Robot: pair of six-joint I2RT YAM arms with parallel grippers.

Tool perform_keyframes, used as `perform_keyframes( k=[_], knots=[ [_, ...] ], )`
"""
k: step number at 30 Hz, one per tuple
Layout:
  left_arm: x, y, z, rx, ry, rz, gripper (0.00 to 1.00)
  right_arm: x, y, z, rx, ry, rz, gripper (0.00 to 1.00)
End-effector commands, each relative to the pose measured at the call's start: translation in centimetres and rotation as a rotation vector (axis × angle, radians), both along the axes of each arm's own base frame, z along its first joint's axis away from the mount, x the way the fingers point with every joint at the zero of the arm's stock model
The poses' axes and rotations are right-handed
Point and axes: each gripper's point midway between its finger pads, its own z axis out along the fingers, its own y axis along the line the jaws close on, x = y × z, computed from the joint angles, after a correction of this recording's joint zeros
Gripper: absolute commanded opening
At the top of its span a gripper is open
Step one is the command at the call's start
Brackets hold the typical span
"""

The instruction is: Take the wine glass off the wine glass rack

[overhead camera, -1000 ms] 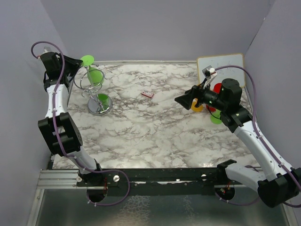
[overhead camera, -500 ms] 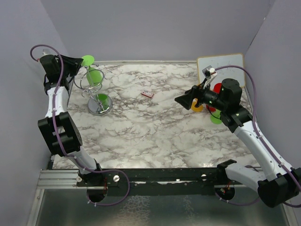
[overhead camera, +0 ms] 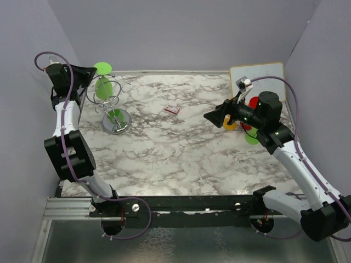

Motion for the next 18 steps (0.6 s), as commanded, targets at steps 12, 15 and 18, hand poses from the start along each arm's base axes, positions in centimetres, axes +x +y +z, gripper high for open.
perform_keyframes(
  k=[12, 15, 18],
  knots=[
    [1.7, 0.3, 3.9, -0.115, -0.143, -0.012, 0.0, -0.3, 0.4, 1.2, 0.027, -0.015, 0.027, 0.82],
    [2.4, -0.1, 3.9, -0.129, -0.143, -0.033, 0.0, -0.2, 0.3, 1.1, 0.026, -0.014, 0.022, 0.82],
    [3.0, -0.3, 3.7, -0.144, -0.142, -0.038, 0.0, -0.2, 0.3, 1.2, 0.027, -0.014, 0.023, 0.82]
  ],
)
